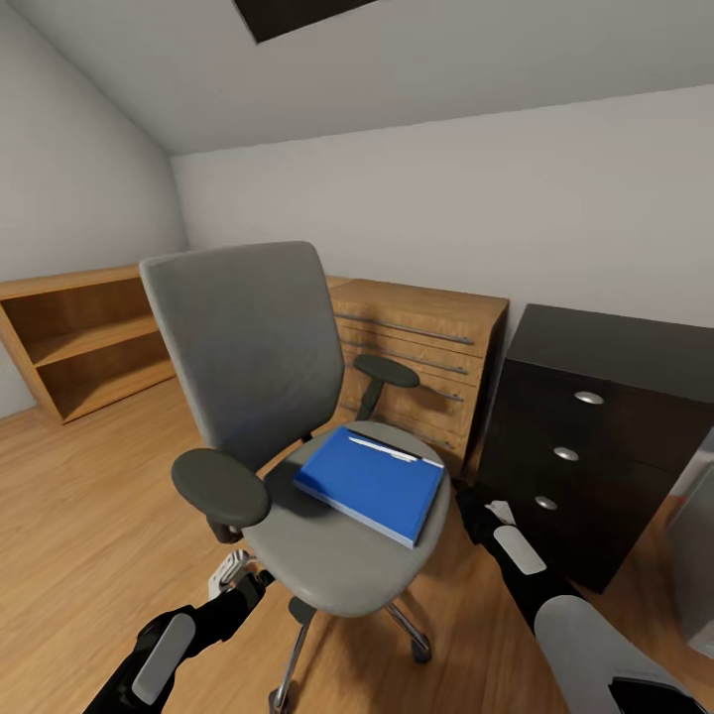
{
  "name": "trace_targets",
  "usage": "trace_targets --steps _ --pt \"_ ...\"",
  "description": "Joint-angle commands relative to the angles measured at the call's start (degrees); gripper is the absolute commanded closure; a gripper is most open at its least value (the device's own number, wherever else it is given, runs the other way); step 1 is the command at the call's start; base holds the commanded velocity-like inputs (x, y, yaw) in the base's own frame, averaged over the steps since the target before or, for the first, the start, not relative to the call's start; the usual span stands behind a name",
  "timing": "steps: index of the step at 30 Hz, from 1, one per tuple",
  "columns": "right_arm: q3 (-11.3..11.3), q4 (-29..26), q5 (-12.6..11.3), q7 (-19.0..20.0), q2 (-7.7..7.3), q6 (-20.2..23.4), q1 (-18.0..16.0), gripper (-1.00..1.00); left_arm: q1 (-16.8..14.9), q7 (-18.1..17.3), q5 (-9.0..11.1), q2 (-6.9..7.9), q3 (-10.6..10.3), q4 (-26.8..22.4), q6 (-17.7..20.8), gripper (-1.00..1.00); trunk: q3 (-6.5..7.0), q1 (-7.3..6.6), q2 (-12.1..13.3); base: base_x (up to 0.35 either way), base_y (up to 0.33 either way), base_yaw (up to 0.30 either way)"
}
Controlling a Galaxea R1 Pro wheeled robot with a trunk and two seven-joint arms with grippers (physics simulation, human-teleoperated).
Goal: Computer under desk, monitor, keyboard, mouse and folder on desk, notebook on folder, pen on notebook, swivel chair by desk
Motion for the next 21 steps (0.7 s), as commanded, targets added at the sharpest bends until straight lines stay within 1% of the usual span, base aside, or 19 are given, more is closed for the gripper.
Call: trace_targets --steps 1,4,7,10,16,21 --pt "-0.24 -0.02 -0.34 -0.01 0.02 0.34 -0.02 -1.0 -0.02 -0.14 0.15 -0.02 0.2 -0.02 0.39 -1.0 -0.05 -0.01 -0.02 0.012 -0.015 0.0" --pt "-0.24 0.17 -0.34 -0.01 0.03 0.47 -0.02 -1.0 -0.02 -0.15 0.18 -0.03 0.19 -0.02 0.41 -1.0 -0.05 -0.01 -0.02 0.006 -0.008 0.042" --pt "-0.23 0.25 -0.34 -0.01 0.08 0.64 -0.02 -1.0 -0.02 -0.15 0.21 -0.02 0.19 -0.02 0.42 -1.0 -0.05 -0.01 -0.02 0.015 -0.001 0.132" --pt "-0.23 0.24 -0.34 -0.01 0.06 0.72 -0.02 -1.0 -0.02 -0.15 0.06 -0.04 0.15 -0.02 0.36 -1.0 -0.05 -0.01 -0.02 0.167 0.062 0.091" --pt "-0.23 0.15 -0.34 -0.01 0.03 0.76 -0.02 -1.0 -0.02 -0.15 0.1 -0.01 0.15 -0.02 0.38 -1.0 -0.05 -0.01 -0.02 0.25 0.102 0.025" --pt "-0.3 0.14 -0.34 -0.01 0.03 0.72 -0.02 -1.0 -0.03 -0.19 0.14 -0.01 0.13 -0.02 0.41 -1.0 -0.05 -0.01 -0.02 0.079 0.033 0.003"
